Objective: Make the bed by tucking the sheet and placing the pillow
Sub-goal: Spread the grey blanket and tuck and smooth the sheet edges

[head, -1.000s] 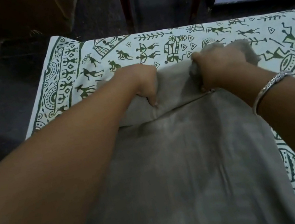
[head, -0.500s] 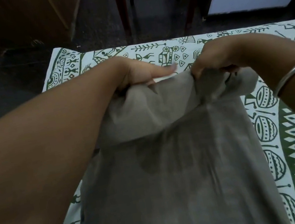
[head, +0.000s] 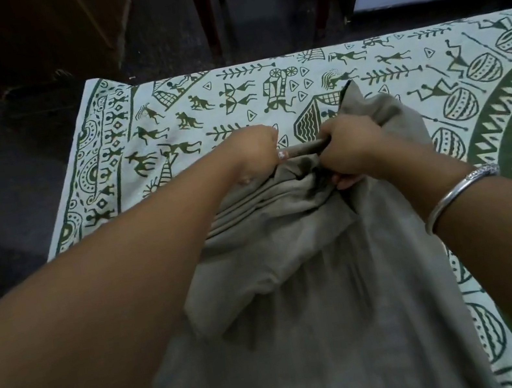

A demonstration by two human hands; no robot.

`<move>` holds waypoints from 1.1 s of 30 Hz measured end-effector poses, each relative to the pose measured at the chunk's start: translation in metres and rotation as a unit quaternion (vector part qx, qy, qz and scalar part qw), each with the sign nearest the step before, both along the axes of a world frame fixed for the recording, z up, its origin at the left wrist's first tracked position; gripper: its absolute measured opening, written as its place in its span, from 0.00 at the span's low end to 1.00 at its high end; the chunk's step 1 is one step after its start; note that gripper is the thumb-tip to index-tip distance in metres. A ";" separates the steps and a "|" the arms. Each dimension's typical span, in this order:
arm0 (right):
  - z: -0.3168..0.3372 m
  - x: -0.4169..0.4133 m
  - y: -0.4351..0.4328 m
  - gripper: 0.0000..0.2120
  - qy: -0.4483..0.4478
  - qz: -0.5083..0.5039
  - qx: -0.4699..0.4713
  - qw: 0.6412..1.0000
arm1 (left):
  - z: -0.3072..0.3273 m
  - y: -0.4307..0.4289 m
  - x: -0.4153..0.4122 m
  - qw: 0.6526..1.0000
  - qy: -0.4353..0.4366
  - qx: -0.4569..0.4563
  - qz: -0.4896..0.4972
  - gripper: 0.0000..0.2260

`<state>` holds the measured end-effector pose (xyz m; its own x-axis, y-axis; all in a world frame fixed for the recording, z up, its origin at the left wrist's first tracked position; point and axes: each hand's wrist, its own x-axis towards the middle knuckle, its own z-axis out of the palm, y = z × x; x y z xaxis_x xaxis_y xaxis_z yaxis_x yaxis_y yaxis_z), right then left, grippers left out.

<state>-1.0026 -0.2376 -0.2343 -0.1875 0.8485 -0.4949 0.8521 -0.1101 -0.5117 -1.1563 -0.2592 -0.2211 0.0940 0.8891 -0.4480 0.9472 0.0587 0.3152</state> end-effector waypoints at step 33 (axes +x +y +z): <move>0.054 -0.016 -0.026 0.18 0.121 0.080 0.252 0.957 | 0.054 -0.050 -0.014 0.964 0.031 0.265 0.015 0.28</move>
<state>-1.0185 -0.2631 -0.1802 -0.3919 0.9190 0.0433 0.6868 0.3236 -0.6508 -1.1704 -0.3088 -0.1676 0.0533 0.9964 0.0663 0.9653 -0.0684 0.2519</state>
